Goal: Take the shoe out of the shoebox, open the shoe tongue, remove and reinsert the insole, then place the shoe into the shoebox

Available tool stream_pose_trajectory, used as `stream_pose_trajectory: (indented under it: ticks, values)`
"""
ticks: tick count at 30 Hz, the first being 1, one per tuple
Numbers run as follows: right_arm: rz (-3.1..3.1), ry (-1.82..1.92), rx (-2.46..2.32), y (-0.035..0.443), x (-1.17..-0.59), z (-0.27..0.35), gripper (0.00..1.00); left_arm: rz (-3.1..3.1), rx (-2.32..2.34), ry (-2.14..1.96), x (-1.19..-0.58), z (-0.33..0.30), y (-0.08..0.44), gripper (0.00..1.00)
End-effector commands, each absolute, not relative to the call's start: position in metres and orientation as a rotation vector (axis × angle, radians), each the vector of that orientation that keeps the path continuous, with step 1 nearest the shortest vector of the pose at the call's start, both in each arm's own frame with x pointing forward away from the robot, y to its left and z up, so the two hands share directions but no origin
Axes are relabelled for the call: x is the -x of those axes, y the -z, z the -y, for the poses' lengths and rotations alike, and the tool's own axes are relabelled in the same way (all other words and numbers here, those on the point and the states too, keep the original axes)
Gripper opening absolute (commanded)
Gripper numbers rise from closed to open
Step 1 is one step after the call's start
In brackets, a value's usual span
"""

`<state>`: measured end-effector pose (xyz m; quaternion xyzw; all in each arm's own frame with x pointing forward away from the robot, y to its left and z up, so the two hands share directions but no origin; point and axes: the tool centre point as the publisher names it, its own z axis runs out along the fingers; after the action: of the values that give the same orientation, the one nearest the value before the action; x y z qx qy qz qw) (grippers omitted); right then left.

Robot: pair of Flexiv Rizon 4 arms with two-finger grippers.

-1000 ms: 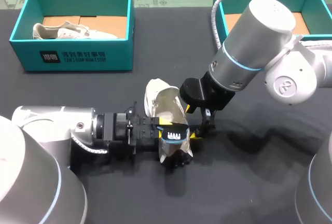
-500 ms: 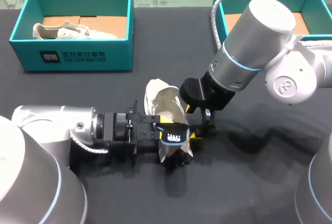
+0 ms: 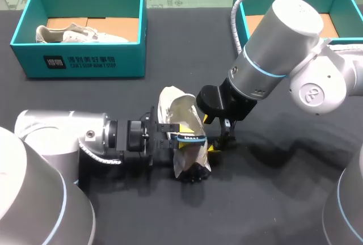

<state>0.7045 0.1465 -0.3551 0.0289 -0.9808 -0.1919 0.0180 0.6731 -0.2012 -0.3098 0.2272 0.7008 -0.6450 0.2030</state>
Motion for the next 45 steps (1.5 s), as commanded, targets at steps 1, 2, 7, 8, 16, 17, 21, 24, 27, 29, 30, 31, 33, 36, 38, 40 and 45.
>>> stream_pose_trajectory:
  ticks: [1,2,7,8,16,17,21,24,27,29,30,31,33,36,38,40,45]
  values:
    - [3.048,0.594,-0.089,0.356,-0.704,-0.147,1.00,-1.960,-0.656,1.767,-0.672,0.207,0.310,0.00]
    - [3.048,0.594,-0.089,0.356,-0.704,-0.147,1.00,-1.960,-0.660,1.756,-0.672,0.207,0.311,0.00]
    - [3.048,0.594,-0.089,0.356,-0.704,-0.147,1.00,-1.956,-0.689,1.702,-0.675,0.207,0.321,0.00]
    - [3.048,0.594,-0.089,0.356,-0.704,-0.147,1.00,-1.947,-0.690,1.684,-0.676,0.207,0.323,0.00]
    - [3.048,0.594,-0.089,0.356,-0.704,-0.147,1.00,-1.958,-0.674,1.633,-0.683,0.200,0.339,0.00]
    - [3.048,0.594,-0.089,0.356,-0.704,-0.147,1.00,-1.969,-0.666,1.621,-0.684,0.200,0.341,0.00]
    - [3.048,0.594,-0.089,0.356,-0.704,-0.147,1.00,-2.009,-0.632,1.588,-0.691,0.197,0.349,0.00]
    - [3.048,0.594,-0.089,0.356,-0.704,-0.147,1.00,-2.019,-0.616,1.576,-0.694,0.196,0.352,0.00]
    - [3.048,0.594,-0.089,0.356,-0.704,-0.147,1.00,-2.033,-0.604,1.567,-0.696,0.194,0.354,0.00]
    - [3.048,0.594,-0.089,0.356,-0.704,-0.147,1.00,-2.032,-0.603,1.577,-0.696,0.194,0.353,0.00]
    - [3.048,0.594,-0.089,0.356,-0.704,-0.147,1.00,-2.029,-0.603,1.585,-0.695,0.194,0.351,0.00]
    - [3.048,0.594,-0.089,0.356,-0.704,-0.147,1.00,-2.023,-0.602,1.596,-0.694,0.194,0.349,0.00]
    - [3.048,0.594,-0.089,0.356,-0.704,-0.147,1.00,-2.014,-0.602,1.615,-0.692,0.195,0.345,0.14]
    - [3.048,0.594,-0.089,0.356,-0.704,-0.147,1.00,-1.997,-0.612,1.628,-0.689,0.196,0.337,0.29]
    - [3.048,0.594,-0.089,0.356,-0.704,-0.147,1.00,-1.986,-0.619,1.636,-0.687,0.197,0.332,0.29]
    - [3.048,0.594,-0.089,0.356,-0.704,-0.147,1.00,-1.975,-0.627,1.639,-0.685,0.198,0.327,0.27]
    - [3.048,0.594,-0.089,0.356,-0.704,-0.147,1.00,-1.951,-0.647,1.651,-0.681,0.200,0.317,0.28]
